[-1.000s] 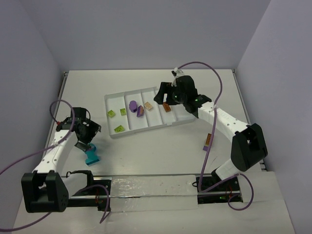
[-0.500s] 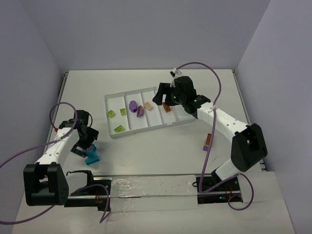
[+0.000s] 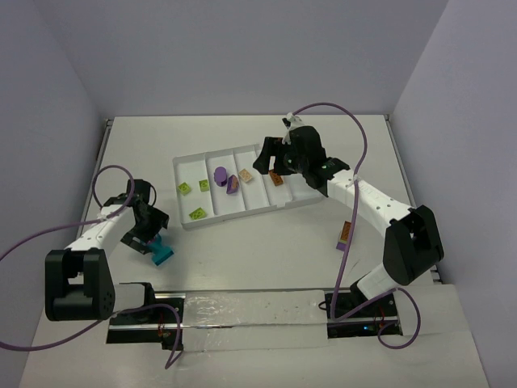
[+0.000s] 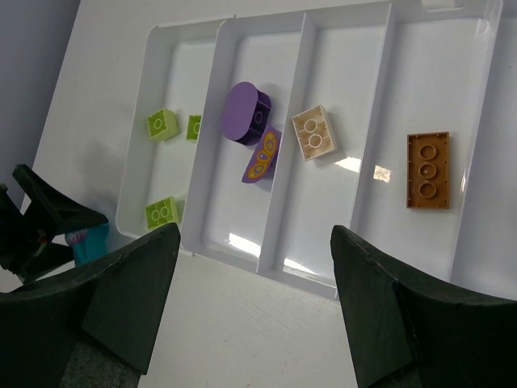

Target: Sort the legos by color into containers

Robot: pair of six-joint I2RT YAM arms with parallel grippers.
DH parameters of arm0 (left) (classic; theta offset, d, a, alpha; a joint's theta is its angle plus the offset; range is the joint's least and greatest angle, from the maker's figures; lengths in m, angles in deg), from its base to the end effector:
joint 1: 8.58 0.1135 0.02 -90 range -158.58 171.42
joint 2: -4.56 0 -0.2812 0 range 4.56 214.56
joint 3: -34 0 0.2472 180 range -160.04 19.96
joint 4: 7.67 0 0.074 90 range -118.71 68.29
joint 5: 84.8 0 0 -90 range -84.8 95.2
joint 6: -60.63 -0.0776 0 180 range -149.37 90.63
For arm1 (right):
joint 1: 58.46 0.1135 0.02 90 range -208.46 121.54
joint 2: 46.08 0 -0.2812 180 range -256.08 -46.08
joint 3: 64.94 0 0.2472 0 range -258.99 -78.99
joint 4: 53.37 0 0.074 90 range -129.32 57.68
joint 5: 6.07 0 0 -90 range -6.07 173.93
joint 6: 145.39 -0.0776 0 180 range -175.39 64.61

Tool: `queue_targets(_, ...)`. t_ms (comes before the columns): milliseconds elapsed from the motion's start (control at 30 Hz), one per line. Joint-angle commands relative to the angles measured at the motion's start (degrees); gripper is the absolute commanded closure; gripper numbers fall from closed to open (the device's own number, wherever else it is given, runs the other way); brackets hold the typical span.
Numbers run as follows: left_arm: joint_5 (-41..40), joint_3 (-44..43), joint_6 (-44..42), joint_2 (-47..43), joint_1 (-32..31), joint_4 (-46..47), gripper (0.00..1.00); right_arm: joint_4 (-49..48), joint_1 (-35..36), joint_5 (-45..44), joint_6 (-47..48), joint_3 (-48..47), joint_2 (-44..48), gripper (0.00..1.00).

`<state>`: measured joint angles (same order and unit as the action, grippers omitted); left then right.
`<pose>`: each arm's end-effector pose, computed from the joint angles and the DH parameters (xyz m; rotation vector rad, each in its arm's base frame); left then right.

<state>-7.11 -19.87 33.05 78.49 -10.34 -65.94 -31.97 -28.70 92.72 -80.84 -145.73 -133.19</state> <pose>0.2051 0.0103 0.1522 -1.4683 2.4474 0.1058 0.3283 0.2014 0.2970 -0.1792 2.1274 0.7423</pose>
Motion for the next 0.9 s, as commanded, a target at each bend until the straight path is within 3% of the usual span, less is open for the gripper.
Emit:
queue_targets(0, -0.53, -5.1, -2.86, 1.11, 0.18, 2.94, 0.1, -0.7, 0.56, -0.56, 0.34, -1.9, 1.86, 0.17)
queue_targets(333, -1.0, -0.31, -2.82, 1.76, 0.18, 3.5, 0.25, 0.28, 0.74, -0.7, 0.74, -2.94, 1.17, 0.19)
queue_targets(400, -0.69, 0.6, -2.79, 1.7, 0.18, 3.56, 0.24, 0.29, 0.83, -0.79, 0.85, -3.06, 1.4, 0.19)
queue_targets(533, 1.5, 1.42, -3.62, 0.0, 0.09, 3.62, 0.09, 0.38, 0.91, -0.62, 0.76, -3.48, 1.22, 0.19)
queue_targets(633, 2.31, 1.23, -4.17, -1.85, 0.09, 4.26, 0.04, 0.48, 1.27, -0.62, 0.84, -3.85, 0.88, 0.19)
queue_targets(867, 4.89, 1.29, -5.43, -4.04, 0.09, 4.16, 0.09, 0.52, 2.11, -1.04, 0.63, -4.19, 0.57, 0.19)
